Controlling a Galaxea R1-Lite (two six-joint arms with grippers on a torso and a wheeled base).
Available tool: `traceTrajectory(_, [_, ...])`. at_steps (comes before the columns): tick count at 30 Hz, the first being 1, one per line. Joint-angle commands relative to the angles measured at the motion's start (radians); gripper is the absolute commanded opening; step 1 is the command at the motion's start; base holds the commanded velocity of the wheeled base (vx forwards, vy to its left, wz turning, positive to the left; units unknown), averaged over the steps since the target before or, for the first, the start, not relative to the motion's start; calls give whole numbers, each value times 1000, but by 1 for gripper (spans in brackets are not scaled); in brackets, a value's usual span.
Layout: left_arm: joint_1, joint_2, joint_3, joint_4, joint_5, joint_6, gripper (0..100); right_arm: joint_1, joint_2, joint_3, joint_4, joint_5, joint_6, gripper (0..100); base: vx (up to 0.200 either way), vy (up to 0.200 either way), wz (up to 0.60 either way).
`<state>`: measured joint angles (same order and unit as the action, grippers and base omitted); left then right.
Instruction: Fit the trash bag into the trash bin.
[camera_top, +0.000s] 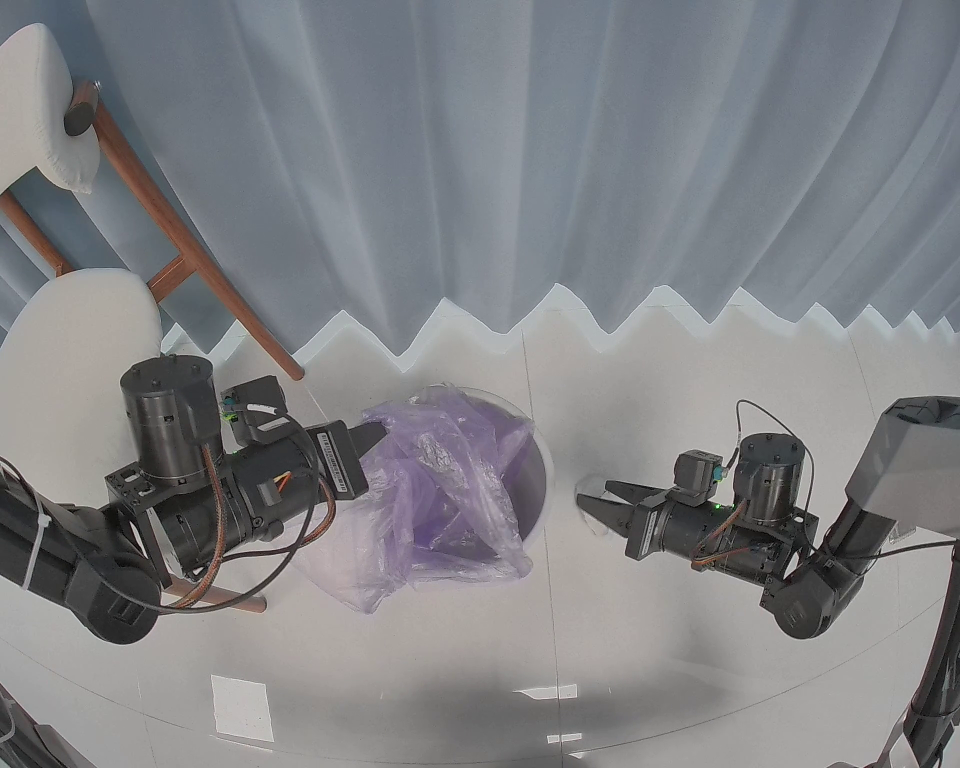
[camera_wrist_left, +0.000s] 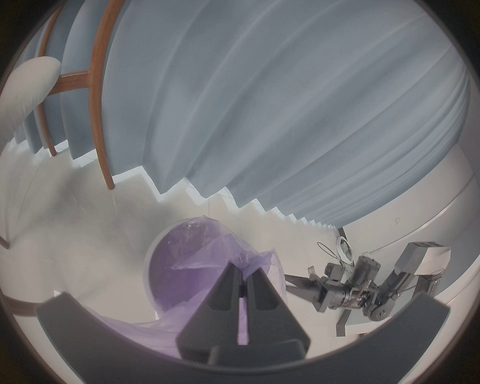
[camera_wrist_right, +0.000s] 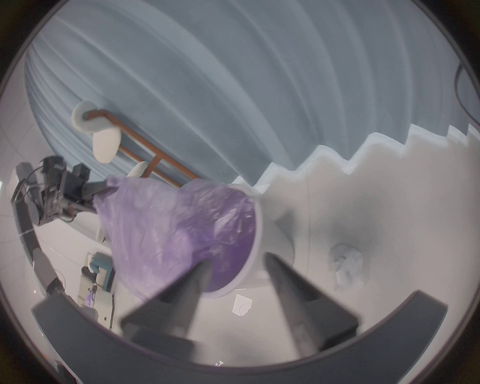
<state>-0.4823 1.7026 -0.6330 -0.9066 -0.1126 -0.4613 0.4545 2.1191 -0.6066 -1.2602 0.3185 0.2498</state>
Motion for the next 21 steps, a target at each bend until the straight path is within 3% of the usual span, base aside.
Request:
traceTrajectory(1, [-7,8,-7,-14,1,-8,0,52,42,33,-68,-3,-20,100,0,0,0])
traceTrajectory(10, [-5,8,-8,-14,1,-8,0,116,170,37,-300,-38,-57,100,0,0,0])
traceTrajectory(21, [-1,9,-11,-15,4,-8,0,193,44,218,-311,-38,-113,100,0,0,0])
